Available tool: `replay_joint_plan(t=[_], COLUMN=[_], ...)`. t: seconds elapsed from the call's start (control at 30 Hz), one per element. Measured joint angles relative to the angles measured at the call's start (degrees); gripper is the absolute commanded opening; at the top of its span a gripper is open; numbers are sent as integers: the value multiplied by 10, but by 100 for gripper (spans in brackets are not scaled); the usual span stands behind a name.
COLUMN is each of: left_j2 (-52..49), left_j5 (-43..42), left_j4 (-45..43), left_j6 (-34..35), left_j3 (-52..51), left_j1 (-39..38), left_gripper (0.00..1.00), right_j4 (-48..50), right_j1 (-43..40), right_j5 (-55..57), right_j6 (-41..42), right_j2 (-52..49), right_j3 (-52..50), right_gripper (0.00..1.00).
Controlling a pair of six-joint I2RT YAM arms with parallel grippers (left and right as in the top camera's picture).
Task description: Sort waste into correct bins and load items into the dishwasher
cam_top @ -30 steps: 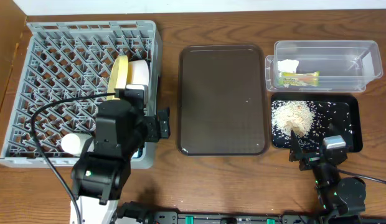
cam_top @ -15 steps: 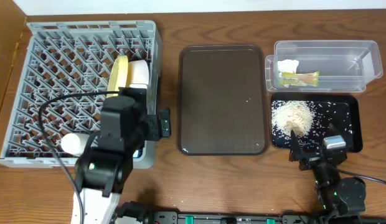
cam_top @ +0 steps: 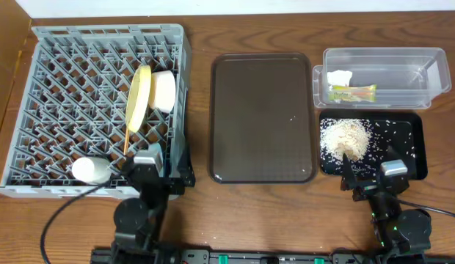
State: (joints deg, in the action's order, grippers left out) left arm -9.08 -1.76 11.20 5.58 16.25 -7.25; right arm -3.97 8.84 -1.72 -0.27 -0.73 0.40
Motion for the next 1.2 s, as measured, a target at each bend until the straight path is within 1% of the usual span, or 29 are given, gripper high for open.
replay_joint_plan(t=[0.13,0.4,0.5,1.2], left_j2=[75,84,85,85], left_j5=[4,5,5,4], left_j4=[-11,-56,-78,-82], left_j6=[5,18,19,19], left_j3=[-61,-133,-141,-143], left_j1=[12,15,15,15], left_gripper=[97,97,98,98], right_j4=[0,1,0,0], right_j1=[0,0,0,0], right_j5=[0,0,0,0], right_j6=[0,0,0,0], right_j2=[0,0,0,0], right_j3=[0,0,0,0], right_gripper=[99,99,99,99])
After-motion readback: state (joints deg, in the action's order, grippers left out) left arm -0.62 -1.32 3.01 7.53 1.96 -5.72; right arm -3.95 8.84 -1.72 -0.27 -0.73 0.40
